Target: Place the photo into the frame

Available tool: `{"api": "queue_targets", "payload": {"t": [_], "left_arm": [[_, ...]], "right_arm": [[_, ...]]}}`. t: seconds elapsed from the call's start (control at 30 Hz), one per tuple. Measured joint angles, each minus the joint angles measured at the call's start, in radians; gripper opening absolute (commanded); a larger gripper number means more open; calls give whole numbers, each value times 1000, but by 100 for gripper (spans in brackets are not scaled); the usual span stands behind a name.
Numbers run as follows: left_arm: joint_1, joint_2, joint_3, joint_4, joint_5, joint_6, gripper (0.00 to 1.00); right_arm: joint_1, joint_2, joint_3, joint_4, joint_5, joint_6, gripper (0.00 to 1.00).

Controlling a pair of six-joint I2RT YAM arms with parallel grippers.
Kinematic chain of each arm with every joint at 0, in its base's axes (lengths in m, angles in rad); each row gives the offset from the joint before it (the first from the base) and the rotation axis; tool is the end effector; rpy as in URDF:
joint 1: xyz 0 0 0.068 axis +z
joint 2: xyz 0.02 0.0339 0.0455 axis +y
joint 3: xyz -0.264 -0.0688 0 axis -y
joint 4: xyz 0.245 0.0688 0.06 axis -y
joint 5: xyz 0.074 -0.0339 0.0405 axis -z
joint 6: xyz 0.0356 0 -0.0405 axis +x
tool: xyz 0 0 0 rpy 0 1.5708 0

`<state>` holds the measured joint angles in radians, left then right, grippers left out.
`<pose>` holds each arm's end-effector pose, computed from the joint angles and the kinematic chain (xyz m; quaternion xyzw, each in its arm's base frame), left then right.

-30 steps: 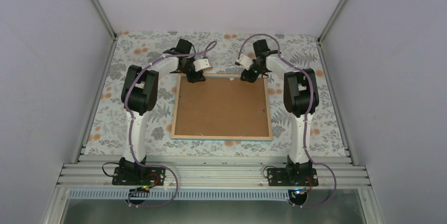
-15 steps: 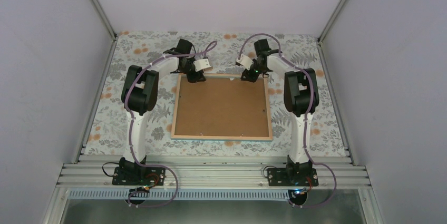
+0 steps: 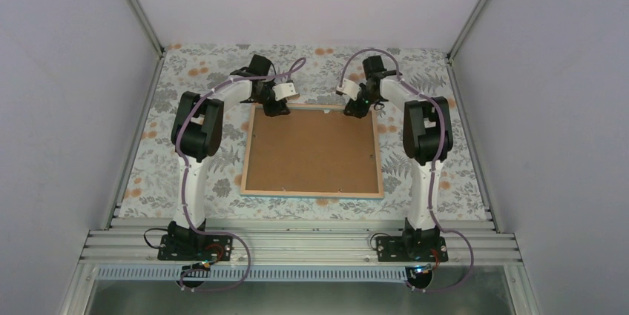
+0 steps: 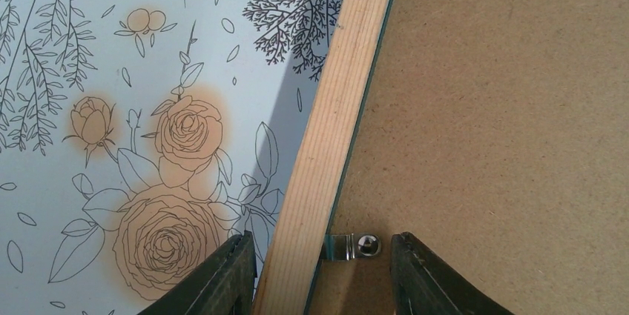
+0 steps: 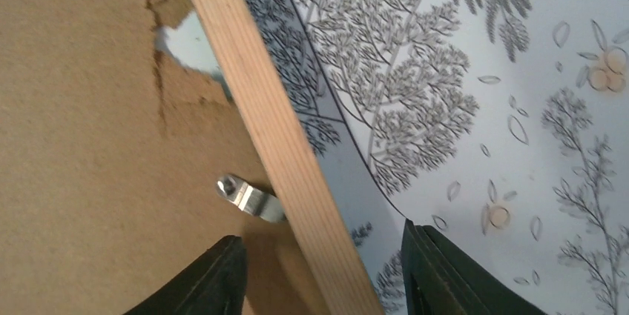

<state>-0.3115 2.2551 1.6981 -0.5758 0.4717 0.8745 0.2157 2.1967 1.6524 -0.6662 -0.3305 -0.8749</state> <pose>0.4438 -0.1599 0.1437 0.5725 0.7587 -0.1604 0.2663 0.4403 0.1083 0.1512 -0.5285 0.8144 0.0959 0.2196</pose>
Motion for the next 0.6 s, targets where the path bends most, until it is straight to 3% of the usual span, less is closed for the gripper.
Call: {"api": "queue_targets", "payload": {"t": [0.4, 0.6], "left_arm": [[-3, 5, 7, -7, 1, -1, 46], [-5, 5, 7, -7, 0, -3, 46]], "right_arm": [[9, -37, -52, 39, 75, -50, 41], [31, -40, -56, 57, 109, -46, 48]]}}
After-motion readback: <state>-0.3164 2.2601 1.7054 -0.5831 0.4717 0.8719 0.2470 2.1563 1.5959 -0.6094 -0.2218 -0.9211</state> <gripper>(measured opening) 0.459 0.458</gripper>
